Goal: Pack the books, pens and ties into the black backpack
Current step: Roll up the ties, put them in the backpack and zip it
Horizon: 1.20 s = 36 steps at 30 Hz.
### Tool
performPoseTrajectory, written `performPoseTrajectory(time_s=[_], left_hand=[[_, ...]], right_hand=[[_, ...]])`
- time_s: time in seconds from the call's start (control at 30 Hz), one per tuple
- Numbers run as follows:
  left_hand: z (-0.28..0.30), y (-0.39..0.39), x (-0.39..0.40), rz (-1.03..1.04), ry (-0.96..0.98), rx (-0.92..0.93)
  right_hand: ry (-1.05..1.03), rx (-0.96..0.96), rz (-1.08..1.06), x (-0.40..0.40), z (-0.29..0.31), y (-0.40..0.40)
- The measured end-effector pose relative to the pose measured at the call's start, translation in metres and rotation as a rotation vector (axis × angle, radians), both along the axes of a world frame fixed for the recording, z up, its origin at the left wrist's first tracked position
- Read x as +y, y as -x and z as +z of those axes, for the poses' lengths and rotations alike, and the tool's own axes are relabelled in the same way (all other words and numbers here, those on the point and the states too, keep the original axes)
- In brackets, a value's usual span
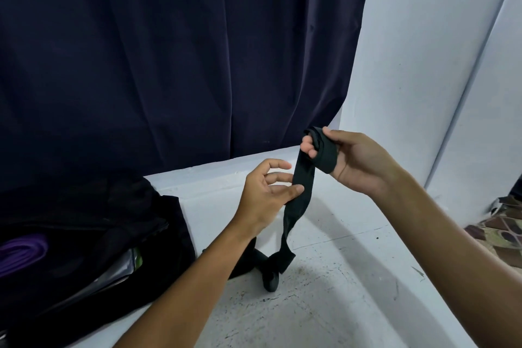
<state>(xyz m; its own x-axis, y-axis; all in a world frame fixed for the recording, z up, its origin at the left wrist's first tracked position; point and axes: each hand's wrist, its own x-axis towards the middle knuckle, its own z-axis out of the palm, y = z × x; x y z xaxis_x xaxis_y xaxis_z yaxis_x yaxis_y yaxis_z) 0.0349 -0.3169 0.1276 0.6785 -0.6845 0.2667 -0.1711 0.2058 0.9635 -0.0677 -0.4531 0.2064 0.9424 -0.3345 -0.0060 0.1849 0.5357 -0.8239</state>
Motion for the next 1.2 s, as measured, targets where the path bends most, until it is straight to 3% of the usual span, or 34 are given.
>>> performPoseTrajectory(time_s=[0.17, 0.3, 0.63, 0.77, 0.9, 1.03, 1.2], left_hand=[[-0.012, 0.007, 0.000, 0.076, -0.060, 0.017], [-0.019, 0.013, 0.002, 0.006, -0.087, 0.108], [-0.012, 0.024, 0.010, -0.070, -0.034, 0.258], [-0.011, 0.024, 0.012, -0.063, -0.055, 0.317], [-0.002, 0.015, 0.016, -0.028, -0.084, 0.461], [0.012, -0.010, 0.027, -0.054, -0.204, 0.442], [0.027, -0.038, 0.046, -0.299, -0.385, 0.236]], right_hand=[[-0.053, -0.032, -0.017, -0.002, -0.006, -0.006], [0.003, -0.064, -0.109, -0.001, -0.010, -0.014], [0.512, -0.067, -0.425, 0.000, -0.049, -0.031], [0.764, -0.057, -0.461, -0.001, -0.060, -0.031], [1.114, -0.025, -0.314, -0.007, -0.065, -0.026], [1.350, 0.095, -0.083, -0.012, -0.061, -0.016], [1.306, 0.180, 0.293, -0.008, -0.045, -0.001]])
